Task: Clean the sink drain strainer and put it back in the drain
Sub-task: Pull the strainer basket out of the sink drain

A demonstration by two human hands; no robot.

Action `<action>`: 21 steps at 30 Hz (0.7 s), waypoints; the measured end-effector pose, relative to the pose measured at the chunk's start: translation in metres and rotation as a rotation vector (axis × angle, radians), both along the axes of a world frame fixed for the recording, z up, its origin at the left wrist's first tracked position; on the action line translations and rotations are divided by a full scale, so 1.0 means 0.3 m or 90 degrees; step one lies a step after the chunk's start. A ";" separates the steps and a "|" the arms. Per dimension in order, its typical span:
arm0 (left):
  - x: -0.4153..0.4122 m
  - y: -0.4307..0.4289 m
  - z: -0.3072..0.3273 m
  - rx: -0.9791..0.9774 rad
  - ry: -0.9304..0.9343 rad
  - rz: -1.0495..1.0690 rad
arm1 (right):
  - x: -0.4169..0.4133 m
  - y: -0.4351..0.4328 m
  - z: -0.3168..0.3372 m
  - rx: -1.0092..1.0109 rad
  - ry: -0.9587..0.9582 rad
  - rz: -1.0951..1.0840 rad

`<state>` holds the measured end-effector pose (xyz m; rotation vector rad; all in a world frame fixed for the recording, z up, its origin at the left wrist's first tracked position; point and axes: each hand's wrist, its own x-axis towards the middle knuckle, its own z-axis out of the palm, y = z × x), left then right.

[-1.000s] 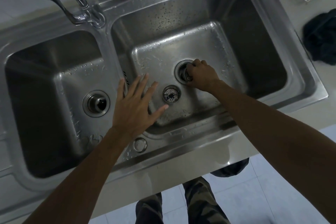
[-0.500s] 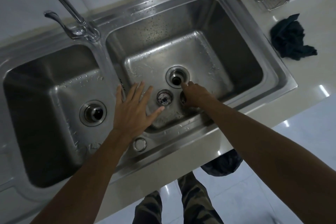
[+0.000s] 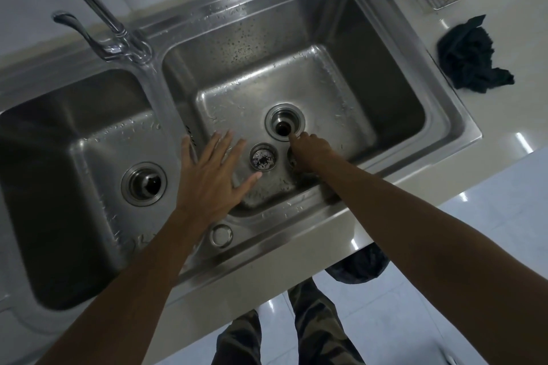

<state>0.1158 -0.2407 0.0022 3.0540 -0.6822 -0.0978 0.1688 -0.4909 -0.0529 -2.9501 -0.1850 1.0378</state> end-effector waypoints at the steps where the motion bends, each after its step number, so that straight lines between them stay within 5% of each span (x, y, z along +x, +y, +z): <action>1: 0.000 0.000 -0.002 0.001 -0.002 -0.002 | 0.001 -0.004 0.003 -0.002 -0.001 0.002; 10: 0.030 -0.023 0.024 0.102 0.104 -0.016 | -0.011 -0.106 0.143 0.009 -0.064 -0.022; 21: 0.202 -0.452 0.223 -0.031 0.078 -0.048 | 0.013 -0.375 0.437 0.008 -0.242 -0.109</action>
